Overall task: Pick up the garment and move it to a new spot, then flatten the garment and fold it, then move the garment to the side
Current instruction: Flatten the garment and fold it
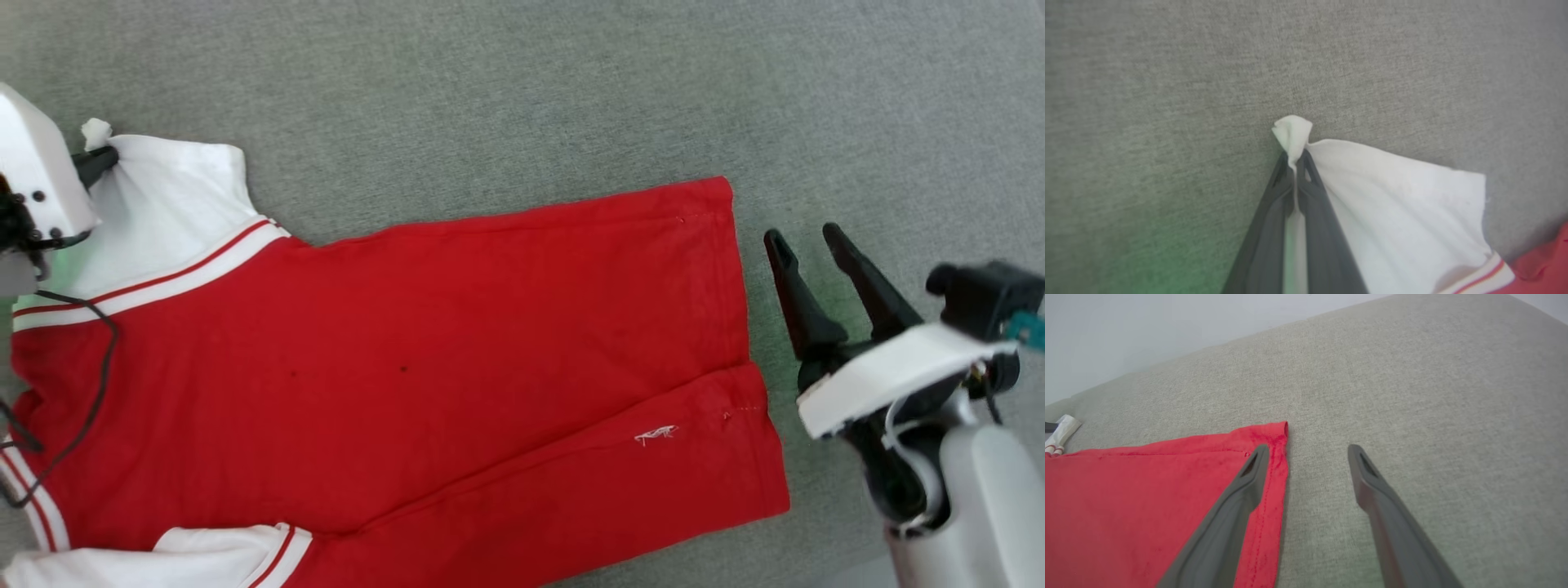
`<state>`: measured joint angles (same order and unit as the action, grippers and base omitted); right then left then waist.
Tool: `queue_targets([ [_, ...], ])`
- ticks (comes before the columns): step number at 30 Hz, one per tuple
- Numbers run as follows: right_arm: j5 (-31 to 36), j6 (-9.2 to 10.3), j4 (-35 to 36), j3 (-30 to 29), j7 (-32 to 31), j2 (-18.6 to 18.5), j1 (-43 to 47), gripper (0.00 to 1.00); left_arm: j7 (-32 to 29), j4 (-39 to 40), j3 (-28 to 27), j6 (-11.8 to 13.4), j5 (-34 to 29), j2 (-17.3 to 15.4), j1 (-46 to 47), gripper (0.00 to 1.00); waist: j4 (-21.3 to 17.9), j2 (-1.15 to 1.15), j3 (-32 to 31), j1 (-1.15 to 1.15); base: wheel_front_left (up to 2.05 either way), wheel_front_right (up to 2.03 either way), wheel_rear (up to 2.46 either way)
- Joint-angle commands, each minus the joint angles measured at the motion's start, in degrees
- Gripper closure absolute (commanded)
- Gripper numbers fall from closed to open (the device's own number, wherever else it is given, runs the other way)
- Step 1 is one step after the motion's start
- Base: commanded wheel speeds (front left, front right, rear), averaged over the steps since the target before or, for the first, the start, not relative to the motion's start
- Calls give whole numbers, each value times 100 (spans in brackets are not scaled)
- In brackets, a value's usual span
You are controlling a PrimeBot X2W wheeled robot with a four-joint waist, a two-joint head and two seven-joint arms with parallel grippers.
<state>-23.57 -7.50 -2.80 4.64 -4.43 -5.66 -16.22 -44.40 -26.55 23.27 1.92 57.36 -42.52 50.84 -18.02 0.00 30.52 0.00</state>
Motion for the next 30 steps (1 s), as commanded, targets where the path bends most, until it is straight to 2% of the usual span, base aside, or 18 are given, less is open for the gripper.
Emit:
queue_targets([
  [1, -120, 2, -87, 0, -212, -103, -222, 0, -40, -235, 252, -38, -3, 313, -458, 100, 83, 0, -79, 0, 0, 0, 0],
  [11, -733, 1, -787, 41, -2605, -783, -1197, 0, 952, 176, 226, -305, -344, 644, 140, 100, 879, 0, -192, 0, 0, 0, 0],
  [19, -640, 3, -1507, -30, -3996, -939, -1498, 0, 1466, 662, 263, -419, -462, 838, 66, 100, 1351, 0, -131, 0, 0, 0, 0],
  [20, -572, 8, -1652, -61, -4216, -933, -1474, 4, 1501, 698, 269, -429, -464, 848, 31, 100, 1393, 0, -134, 0, 0, 0, 0],
  [21, -535, 8, -1727, -100, -4336, -900, -1465, 51, 1559, 743, 263, -431, -453, 869, 0, 100, 1432, 0, -138, 0, 0, 0, 0],
  [23, -510, 6, -1804, -128, -4558, -801, -1479, 86, 1644, 804, 262, -430, -452, 896, -82, 100, 1492, 0, -158, 0, 0, 0, 0],
  [24, -481, 5, -1806, -143, -4629, -771, -1478, 100, 1697, 838, 254, -419, -449, 899, -134, 100, 1513, 0, -175, 0, 0, 0, 0],
  [30, -308, 1, -1280, -229, -4482, -908, -1526, 100, 2103, 973, 129, -340, -418, 916, -529, 100, 1615, 0, -444, 0, 0, 0, 0],
])
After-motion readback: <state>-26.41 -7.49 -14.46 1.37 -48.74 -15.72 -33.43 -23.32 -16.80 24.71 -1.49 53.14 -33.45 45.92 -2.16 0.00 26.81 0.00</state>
